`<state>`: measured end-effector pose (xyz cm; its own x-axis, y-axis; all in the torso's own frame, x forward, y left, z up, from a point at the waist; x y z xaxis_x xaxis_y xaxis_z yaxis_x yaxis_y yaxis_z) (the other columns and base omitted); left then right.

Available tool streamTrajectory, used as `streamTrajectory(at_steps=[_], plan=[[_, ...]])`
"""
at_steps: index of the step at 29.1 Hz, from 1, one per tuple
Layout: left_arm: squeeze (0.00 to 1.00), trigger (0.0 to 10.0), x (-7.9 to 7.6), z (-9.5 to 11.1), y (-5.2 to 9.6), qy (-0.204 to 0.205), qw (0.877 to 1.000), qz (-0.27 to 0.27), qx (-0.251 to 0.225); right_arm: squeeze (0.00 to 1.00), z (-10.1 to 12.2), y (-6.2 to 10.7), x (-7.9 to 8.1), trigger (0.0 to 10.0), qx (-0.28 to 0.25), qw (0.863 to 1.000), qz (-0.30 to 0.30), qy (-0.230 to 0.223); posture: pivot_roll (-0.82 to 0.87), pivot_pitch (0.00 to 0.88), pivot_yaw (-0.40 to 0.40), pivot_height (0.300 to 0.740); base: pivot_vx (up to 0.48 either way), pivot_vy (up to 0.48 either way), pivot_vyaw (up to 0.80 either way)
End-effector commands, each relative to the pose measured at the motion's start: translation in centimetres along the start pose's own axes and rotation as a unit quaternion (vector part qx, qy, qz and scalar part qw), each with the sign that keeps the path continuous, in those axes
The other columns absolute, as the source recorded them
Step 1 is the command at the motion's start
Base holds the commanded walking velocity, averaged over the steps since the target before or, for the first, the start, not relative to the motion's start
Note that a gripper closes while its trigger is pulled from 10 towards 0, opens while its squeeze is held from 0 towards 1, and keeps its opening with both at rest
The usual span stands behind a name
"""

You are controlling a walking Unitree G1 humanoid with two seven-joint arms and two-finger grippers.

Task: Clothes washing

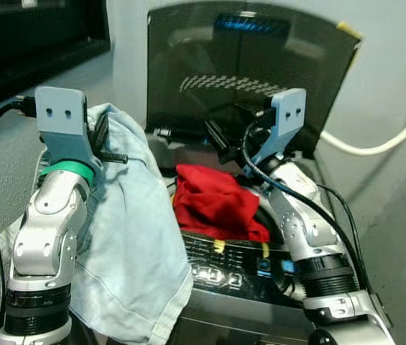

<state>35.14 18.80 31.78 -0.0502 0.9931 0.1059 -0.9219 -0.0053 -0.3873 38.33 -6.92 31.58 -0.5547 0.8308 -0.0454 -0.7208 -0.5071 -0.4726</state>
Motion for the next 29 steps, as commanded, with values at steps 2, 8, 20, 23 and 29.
streamTrajectory(at_steps=[2, 8, 20, 23, 29], plan=[[0.0, 10.0, -0.4, 0.1, -0.3, -0.005, 1.0, -0.014, -0.001, 0.0, 0.0, 0.1, -0.7, 10.0, 0.003, 1.0, -0.011, 0.001, 0.09, 0.0, -0.026, 0.74, 0.0, 0.0, 0.0], [0.0, 10.0, -3.4, 3.0, -1.5, -0.011, 0.99, -0.114, -0.083, 0.0, 2.8, -0.1, -3.7, 10.0, -0.059, 0.994, -0.093, 0.009, 0.09, 0.0, -0.027, 0.74, 0.0, 0.0, 0.0], [0.0, 10.0, -5.3, 10.5, -6.6, -0.095, 0.961, -0.08, -0.249, 0.0, 5.7, 0.4, -7.4, 10.0, -0.108, 0.978, -0.174, 0.041, 0.09, 0.006, -0.019, 0.74, 0.0, 0.0, 0.0], [0.0, 10.0, -6.9, 12.0, -6.7, -0.135, 0.943, -0.109, -0.283, 0.0, 6.6, 0.4, -7.4, 10.0, -0.114, 0.977, -0.167, 0.063, 0.07, 0.01, 0.008, 0.74, 0.0, 0.0, 0.0], [0.0, 10.0, -8.1, 10.0, -6.0, -0.136, 0.932, -0.214, -0.259, 0.0, 6.8, 0.8, -7.0, 10.0, -0.088, 0.986, -0.115, 0.077, 0.07, 0.018, 0.021, 0.74, 0.0, 0.0, 0.0]])
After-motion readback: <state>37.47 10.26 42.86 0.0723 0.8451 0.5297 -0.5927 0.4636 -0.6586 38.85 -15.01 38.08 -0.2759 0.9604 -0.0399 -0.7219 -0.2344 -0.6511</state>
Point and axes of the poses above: a point about 5 cm out from each wrist's last joint towards the gripper, its own y axis pointing back from the gripper into the wrist, its own z axis along the axis of the wrist's last joint, x = y × z, the point moved 3 cm from there along -y, pointing out of the wrist towards the gripper, and after that the axes turned 2 degrees about -y, right-handed, at the moved point
